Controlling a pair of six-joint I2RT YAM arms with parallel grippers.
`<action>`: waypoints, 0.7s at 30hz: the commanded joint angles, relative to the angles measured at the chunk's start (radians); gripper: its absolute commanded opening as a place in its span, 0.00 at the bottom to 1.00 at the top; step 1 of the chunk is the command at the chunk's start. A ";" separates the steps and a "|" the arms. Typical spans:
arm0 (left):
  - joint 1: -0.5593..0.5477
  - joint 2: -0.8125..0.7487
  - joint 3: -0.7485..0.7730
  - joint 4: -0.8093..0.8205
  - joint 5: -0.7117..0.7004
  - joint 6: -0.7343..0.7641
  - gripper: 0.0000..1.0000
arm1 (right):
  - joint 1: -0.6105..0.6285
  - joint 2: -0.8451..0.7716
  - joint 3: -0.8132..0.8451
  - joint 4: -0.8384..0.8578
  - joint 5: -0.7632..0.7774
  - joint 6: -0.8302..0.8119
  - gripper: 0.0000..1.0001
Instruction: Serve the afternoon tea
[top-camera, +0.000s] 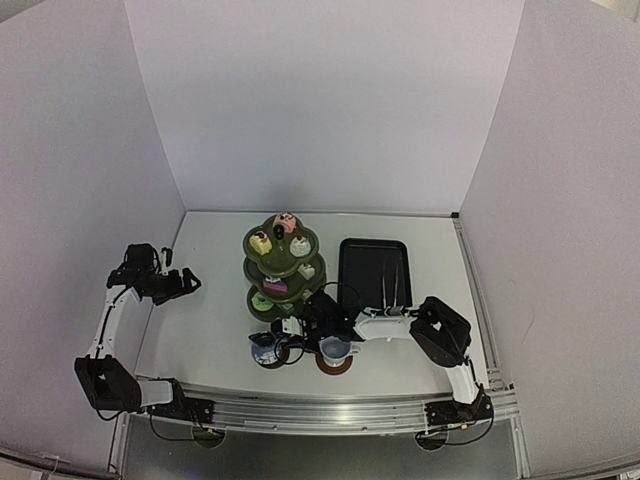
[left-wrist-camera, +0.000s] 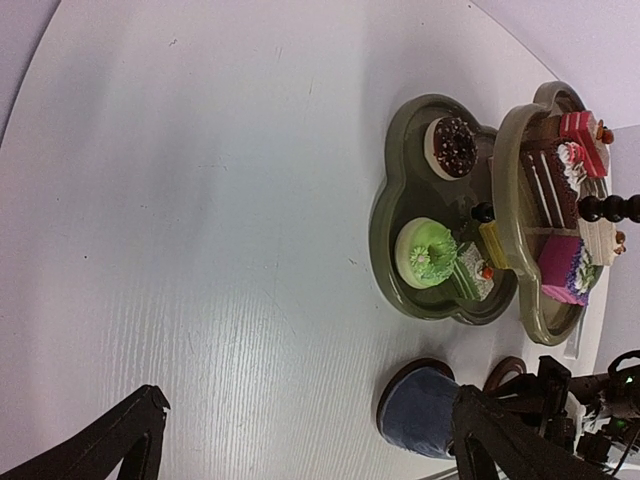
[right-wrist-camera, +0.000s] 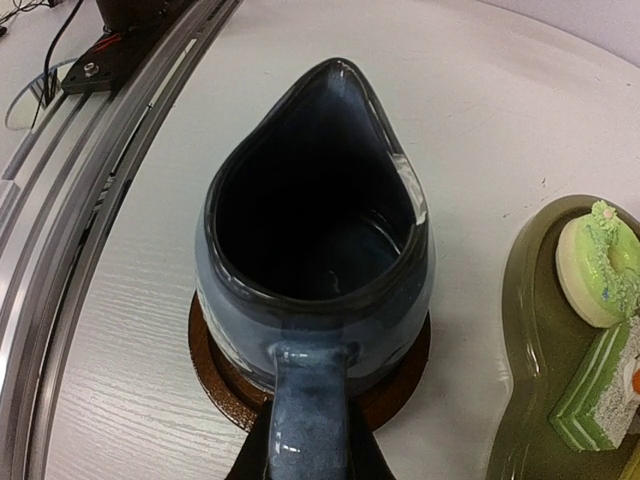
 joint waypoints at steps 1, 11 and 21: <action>0.008 -0.010 0.032 0.032 0.010 0.000 1.00 | -0.001 -0.077 0.003 0.004 -0.012 0.000 0.00; 0.011 -0.014 0.027 0.035 0.015 -0.001 1.00 | -0.001 -0.102 -0.004 -0.001 0.027 -0.028 0.00; 0.013 -0.012 0.027 0.039 0.015 -0.002 1.00 | -0.002 -0.107 -0.018 -0.015 0.000 -0.044 0.00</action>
